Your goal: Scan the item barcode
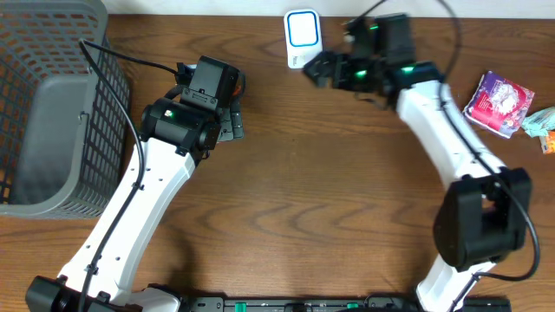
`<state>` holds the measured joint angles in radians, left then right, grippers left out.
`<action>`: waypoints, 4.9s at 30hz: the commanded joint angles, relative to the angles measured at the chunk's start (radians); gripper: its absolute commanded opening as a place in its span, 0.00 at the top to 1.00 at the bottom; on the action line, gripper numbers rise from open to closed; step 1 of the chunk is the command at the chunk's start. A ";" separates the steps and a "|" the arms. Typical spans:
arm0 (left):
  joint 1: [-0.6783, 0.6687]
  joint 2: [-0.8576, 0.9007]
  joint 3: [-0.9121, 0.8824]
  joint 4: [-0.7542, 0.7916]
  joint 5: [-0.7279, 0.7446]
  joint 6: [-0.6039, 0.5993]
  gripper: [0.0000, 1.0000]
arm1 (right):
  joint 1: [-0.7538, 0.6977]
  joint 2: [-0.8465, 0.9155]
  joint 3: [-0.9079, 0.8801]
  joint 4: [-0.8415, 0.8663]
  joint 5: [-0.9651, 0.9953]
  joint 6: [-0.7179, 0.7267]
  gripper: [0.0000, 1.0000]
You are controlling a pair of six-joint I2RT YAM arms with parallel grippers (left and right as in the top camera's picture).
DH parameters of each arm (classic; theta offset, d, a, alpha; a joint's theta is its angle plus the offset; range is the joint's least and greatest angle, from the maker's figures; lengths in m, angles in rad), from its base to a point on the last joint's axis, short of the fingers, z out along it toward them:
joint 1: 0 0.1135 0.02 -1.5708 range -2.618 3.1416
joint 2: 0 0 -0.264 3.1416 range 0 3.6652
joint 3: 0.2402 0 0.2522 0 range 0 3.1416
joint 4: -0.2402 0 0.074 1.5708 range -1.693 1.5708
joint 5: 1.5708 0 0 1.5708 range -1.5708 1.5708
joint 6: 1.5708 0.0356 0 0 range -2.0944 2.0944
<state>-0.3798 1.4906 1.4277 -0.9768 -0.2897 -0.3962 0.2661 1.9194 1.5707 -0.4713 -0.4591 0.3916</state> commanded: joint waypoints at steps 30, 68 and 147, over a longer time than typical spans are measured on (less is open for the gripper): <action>0.003 0.000 0.012 -0.003 -0.003 -0.002 0.02 | 0.414 0.293 0.003 0.453 0.201 0.476 0.06; 0.003 0.000 0.012 -0.003 -0.002 -0.002 0.02 | 0.230 0.272 0.004 0.092 -0.214 -0.093 0.99; 0.003 0.000 0.012 -0.003 -0.002 -0.002 0.02 | -0.133 0.196 0.215 -0.518 0.483 0.012 0.32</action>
<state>-0.3798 1.4906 1.4277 -0.9768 -0.2897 -0.3962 0.1036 2.1159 1.7901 -1.0019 0.0502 0.4049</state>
